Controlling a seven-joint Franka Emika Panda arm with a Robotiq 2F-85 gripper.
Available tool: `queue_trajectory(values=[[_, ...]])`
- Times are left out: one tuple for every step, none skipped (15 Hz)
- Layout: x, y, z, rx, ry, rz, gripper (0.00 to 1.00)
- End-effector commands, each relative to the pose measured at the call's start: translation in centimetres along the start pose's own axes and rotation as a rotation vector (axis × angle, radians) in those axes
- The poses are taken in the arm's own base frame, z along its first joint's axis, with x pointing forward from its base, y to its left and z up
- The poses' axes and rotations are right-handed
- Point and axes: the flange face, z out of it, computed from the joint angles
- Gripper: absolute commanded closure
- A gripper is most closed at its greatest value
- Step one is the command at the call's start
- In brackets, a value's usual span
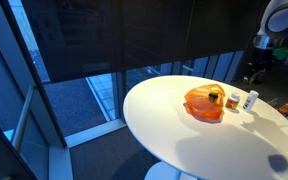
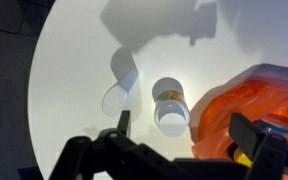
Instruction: Put the shorter white pill bottle in the plastic bag
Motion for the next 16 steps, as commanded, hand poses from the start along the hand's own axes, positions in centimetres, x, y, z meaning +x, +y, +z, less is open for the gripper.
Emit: queue_trajectory(values=[[0.7,0.1,1.1,-0.008,0.038,0.015,0.0],[0.9,0.0,1.5,-0.004,0.044,0.012,0.0],[1.1,-0.1,1.9,-0.002,0.051,0.009,0.0],[1.3,-0.2,2.4,-0.001,0.057,0.007,0.0],[1.5,-0.3,2.9,-0.002,0.059,0.007,0.0],[1.6,-0.3,3.5,-0.001,0.061,0.006,0.0],[1.8,-0.3,4.1,-0.003,0.059,0.007,0.0],[1.9,-0.3,4.6,-0.003,0.058,0.005,0.0],[2.1,-0.3,5.2,-0.002,0.059,0.002,0.0],[2.2,-0.2,5.9,0.0,0.057,0.002,0.0],[2.4,-0.2,6.4,0.0,0.06,0.001,0.0],[2.6,-0.2,6.9,0.005,0.06,0.001,0.0],[2.7,-0.1,7.4,0.01,0.06,0.003,0.0],[2.9,-0.1,7.8,0.016,0.063,0.006,0.0],[3.0,-0.1,8.2,0.02,0.067,0.01,0.0],[3.2,0.0,8.4,0.023,0.071,0.012,0.0]])
